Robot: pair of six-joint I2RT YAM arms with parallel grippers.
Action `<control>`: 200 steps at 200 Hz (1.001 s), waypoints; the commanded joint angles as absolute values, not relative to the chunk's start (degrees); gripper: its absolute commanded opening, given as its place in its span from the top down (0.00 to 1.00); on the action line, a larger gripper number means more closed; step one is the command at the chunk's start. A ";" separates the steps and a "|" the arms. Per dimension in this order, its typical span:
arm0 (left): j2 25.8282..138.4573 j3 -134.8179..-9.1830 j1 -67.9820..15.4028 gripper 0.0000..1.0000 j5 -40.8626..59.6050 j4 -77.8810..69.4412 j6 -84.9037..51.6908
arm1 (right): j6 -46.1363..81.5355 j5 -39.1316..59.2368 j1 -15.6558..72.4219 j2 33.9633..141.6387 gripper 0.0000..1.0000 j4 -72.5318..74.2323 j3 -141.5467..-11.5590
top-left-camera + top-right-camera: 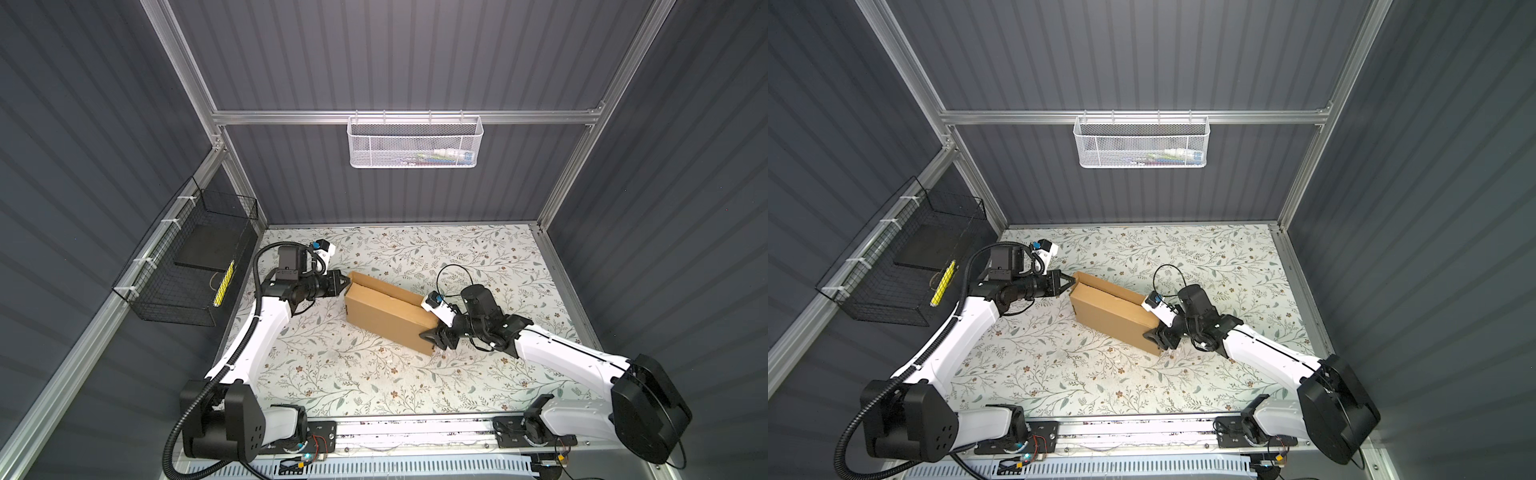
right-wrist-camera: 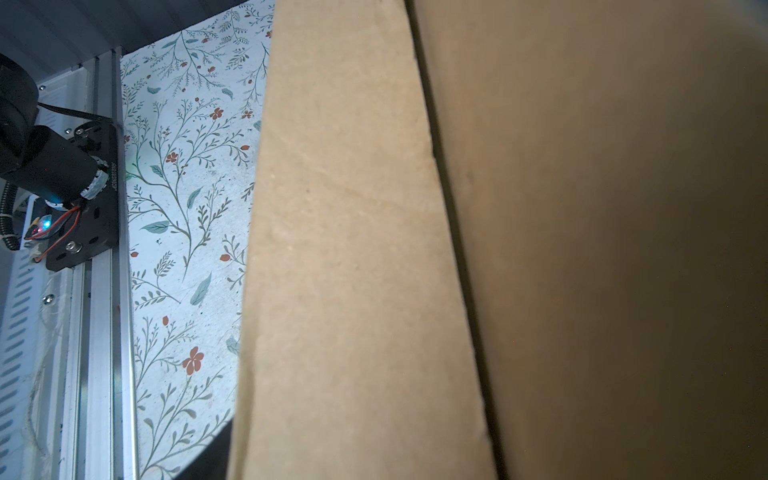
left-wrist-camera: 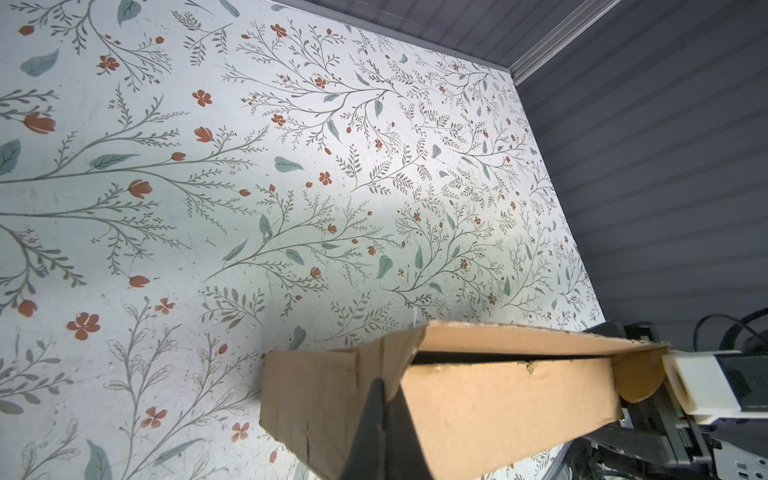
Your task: Fold the paper box
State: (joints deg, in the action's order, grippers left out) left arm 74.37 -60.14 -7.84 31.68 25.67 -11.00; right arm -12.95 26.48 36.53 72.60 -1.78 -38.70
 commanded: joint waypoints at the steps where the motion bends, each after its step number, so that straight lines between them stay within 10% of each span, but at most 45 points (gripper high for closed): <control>1: 73.01 -58.75 -8.09 0.94 32.45 25.21 -12.71 | -12.38 26.28 36.87 72.86 0.35 -1.87 -39.20; 200: 71.72 -58.75 -8.09 0.90 31.71 24.74 -17.88 | -12.33 25.92 37.07 72.25 0.31 -1.67 -38.51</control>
